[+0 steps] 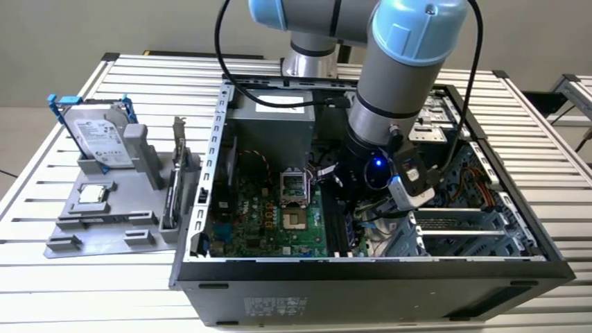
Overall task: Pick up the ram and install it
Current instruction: 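Insert the ram into the slot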
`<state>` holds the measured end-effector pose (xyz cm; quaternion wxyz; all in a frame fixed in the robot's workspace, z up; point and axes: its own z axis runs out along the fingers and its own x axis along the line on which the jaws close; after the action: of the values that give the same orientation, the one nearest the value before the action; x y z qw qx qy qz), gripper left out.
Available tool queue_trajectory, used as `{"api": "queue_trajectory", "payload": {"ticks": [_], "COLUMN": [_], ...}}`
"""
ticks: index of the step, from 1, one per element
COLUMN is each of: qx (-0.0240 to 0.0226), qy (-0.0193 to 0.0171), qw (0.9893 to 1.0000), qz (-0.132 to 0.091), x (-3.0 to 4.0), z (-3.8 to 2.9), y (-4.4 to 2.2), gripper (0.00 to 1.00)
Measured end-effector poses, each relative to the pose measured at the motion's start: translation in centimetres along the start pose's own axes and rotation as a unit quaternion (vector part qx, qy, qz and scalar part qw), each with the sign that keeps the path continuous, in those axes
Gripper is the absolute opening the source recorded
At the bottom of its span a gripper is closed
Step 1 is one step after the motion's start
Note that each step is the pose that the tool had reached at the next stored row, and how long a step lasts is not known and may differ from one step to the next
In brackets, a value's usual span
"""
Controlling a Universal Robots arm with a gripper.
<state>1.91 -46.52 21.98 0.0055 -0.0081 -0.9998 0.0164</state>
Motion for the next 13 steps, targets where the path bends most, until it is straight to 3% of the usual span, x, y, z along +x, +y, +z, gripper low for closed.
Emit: {"api": "queue_trajectory", "payload": {"ticks": [13], "qx": [0.0], "qy": [0.0], "qw": [1.0], "qz": [0.0], "x": [0.02], "z": [-0.01], "y": [0.0], "gripper": [0.0]}}
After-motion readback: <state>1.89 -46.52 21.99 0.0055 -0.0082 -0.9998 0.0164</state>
